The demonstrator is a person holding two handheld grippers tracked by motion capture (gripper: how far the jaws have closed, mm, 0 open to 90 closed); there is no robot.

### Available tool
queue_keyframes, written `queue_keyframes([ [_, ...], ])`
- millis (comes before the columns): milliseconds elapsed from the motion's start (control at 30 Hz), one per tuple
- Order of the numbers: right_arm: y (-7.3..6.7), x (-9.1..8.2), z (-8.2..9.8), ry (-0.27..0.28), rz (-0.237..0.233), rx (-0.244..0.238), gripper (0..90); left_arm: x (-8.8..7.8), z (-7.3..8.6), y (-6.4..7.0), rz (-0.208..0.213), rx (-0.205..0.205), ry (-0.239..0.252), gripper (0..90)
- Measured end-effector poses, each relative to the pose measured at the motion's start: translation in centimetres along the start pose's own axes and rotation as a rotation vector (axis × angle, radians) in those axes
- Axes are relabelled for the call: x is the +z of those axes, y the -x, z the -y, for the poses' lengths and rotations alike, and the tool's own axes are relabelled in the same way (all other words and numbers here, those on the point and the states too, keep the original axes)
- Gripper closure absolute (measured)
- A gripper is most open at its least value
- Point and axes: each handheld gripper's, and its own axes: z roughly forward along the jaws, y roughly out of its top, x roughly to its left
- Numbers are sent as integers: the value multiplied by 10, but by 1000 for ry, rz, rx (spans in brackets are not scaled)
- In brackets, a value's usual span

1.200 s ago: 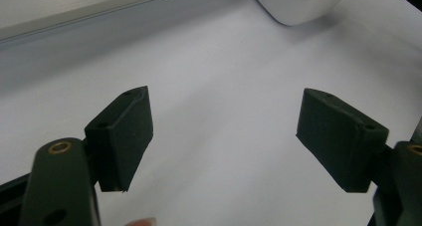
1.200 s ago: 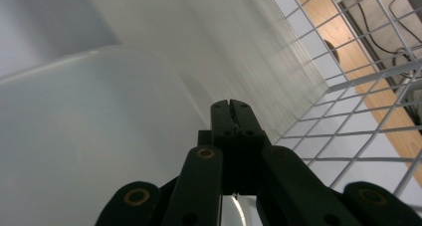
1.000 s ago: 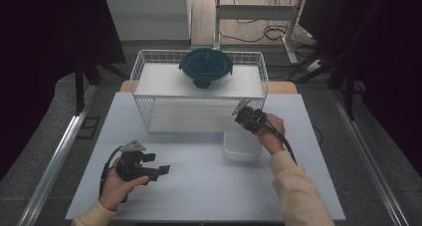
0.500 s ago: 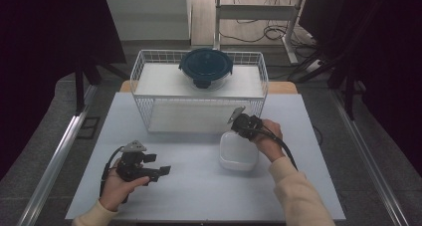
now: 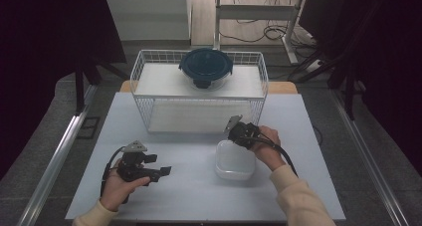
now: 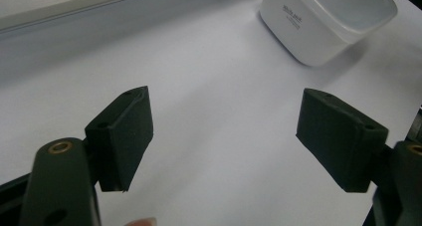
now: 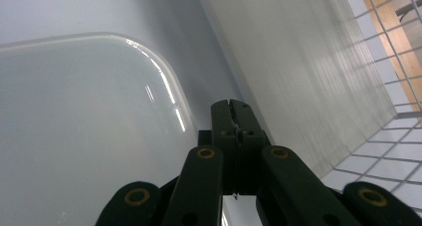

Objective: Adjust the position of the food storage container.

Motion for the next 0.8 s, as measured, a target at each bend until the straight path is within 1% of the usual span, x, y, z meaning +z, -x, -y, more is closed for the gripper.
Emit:
queue_keyframes([
  [67,-4,-2,1,9,-12,-5,898,0,0,0,1,0,-3,216],
  [100,-6,-3,1,15,-14,-7,898,0,0,0,2,6,-9,216],
  [267,-16,-8,5,46,-44,-2,898,2,0,2,4,4,-8,216],
  [367,-19,-11,6,47,-46,-7,898,2,0,2,4,4,-8,215],
  [400,-20,-13,7,53,-41,3,898,2,0,2,3,4,-8,216],
  [500,-20,-28,12,100,-42,50,898,1,1,0,2,3,-8,216],
  [600,-22,-51,23,148,-60,132,897,1,1,-1,1,0,-9,216],
  [667,-25,-61,33,177,-81,197,896,1,1,-1,2,-4,-5,216],
  [700,-27,-67,38,192,-103,238,896,1,1,-1,2,1,-9,216],
  [733,-30,-72,44,204,-121,272,896,1,1,0,3,-4,-3,216],
  [800,-37,-81,57,220,-155,313,895,1,1,1,4,-2,-4,215],
])
